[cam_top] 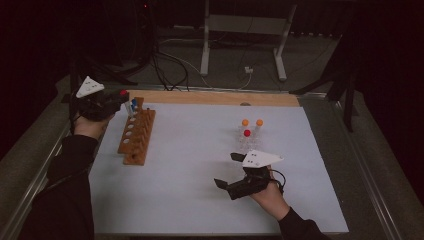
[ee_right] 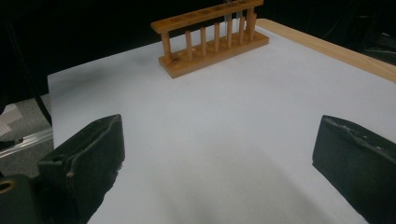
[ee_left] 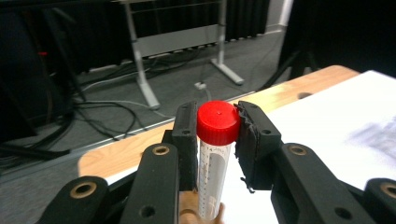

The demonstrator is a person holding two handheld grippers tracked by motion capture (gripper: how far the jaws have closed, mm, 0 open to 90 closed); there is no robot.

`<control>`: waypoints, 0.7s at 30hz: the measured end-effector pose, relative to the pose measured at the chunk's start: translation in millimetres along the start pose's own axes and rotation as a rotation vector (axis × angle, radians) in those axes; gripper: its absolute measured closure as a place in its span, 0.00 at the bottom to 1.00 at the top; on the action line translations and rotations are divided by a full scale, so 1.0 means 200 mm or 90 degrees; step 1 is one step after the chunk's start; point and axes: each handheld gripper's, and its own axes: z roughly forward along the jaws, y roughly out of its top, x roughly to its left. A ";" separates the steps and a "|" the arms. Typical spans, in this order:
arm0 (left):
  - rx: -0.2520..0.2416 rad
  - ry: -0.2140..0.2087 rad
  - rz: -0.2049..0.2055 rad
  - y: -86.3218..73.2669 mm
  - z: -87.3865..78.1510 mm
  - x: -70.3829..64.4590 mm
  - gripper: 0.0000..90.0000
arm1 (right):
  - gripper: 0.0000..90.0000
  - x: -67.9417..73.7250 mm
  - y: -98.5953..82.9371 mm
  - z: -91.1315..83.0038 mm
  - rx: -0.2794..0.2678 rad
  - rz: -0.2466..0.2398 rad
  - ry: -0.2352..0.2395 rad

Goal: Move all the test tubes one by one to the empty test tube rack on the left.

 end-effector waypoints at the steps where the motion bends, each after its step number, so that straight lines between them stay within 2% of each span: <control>1: 0.000 0.007 0.000 -0.01 0.01 0.01 0.79 | 0.02 0.00 0.00 0.00 0.000 0.000 0.000; 8: 0.003 0.028 -0.022 -0.07 0.05 0.05 0.79 | 0.02 0.00 0.00 0.00 -0.001 0.000 0.001; 10: 0.003 0.024 -0.034 -0.08 0.06 0.06 0.79 | 0.02 0.00 0.00 0.00 -0.001 0.001 0.002; 14: 0.013 0.032 -0.033 -0.11 0.08 0.06 0.79 | 0.02 -0.01 0.00 0.00 0.001 0.003 0.003; 21: 0.035 0.028 -0.038 -0.17 0.13 0.05 0.80 | 0.02 -0.01 0.00 -0.01 0.001 0.004 0.007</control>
